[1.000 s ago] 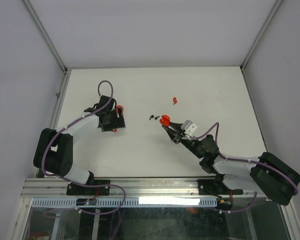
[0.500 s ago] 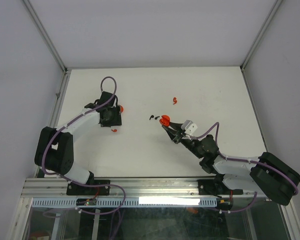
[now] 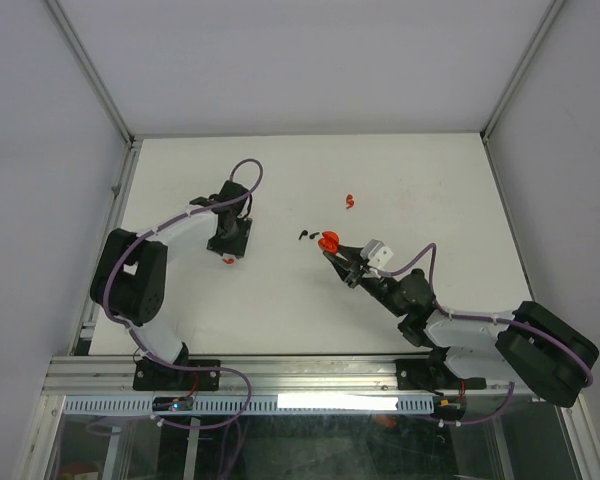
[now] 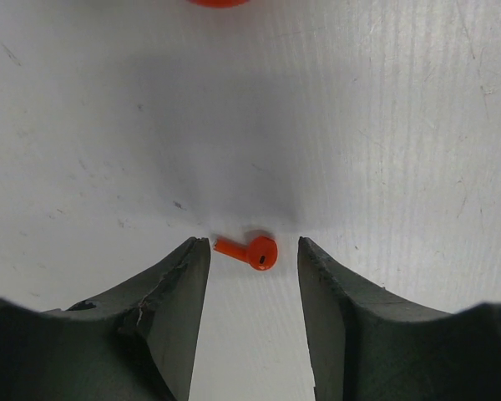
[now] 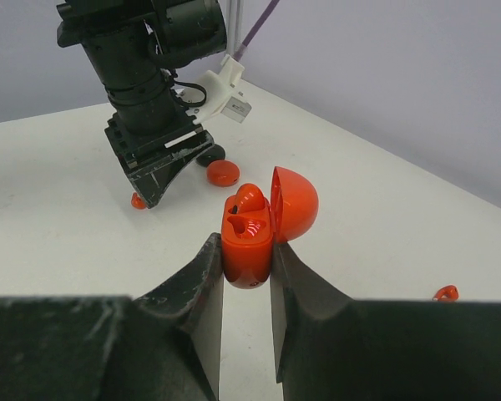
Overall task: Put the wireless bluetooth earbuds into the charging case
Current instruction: Pick up the earbud from the center of the board.
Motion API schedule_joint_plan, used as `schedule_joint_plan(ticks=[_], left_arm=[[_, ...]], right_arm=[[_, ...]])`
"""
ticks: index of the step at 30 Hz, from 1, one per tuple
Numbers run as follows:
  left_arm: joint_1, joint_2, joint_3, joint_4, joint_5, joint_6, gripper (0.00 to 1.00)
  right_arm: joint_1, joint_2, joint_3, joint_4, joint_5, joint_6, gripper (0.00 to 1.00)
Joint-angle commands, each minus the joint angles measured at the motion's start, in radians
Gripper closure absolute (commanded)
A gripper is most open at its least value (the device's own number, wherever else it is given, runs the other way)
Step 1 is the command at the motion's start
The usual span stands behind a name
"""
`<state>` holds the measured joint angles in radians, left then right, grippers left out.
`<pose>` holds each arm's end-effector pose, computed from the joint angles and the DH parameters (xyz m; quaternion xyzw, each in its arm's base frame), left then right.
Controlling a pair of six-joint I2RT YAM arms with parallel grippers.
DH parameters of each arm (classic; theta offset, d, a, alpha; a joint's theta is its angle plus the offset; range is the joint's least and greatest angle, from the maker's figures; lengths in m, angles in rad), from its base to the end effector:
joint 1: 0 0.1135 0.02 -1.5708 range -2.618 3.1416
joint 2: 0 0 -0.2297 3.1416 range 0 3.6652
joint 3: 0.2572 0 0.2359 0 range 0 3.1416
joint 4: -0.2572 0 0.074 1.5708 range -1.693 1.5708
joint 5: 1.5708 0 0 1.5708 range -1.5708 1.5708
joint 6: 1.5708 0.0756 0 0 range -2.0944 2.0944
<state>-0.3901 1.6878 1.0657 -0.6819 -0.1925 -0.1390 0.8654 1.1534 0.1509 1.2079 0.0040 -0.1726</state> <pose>0.2887 -0.1031 0.1145 0.1109 0.9804 0.0573 0.1527 0.1602 0.1876 0.1940 -0.3116 0.5486 0.2622 0.7302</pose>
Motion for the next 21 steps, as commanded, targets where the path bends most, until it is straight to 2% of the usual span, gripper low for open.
schedule_joint_plan(ticks=[1, 10, 21], left_arm=[[-0.015, 0.025, 0.066, -0.015, -0.015, 0.078, 0.53], [-0.015, 0.086, 0.087, -0.064, 0.024, 0.081, 0.66], [-0.013, 0.089, 0.092, -0.117, 0.097, 0.054, 0.68]], right_arm=[[-0.005, -0.001, 0.007, 0.07, 0.008, 0.015, 1.0], [-0.008, -0.004, 0.006, 0.07, 0.014, 0.018, 1.0], [-0.011, -0.02, 0.002, 0.058, 0.019, 0.016, 1.0]])
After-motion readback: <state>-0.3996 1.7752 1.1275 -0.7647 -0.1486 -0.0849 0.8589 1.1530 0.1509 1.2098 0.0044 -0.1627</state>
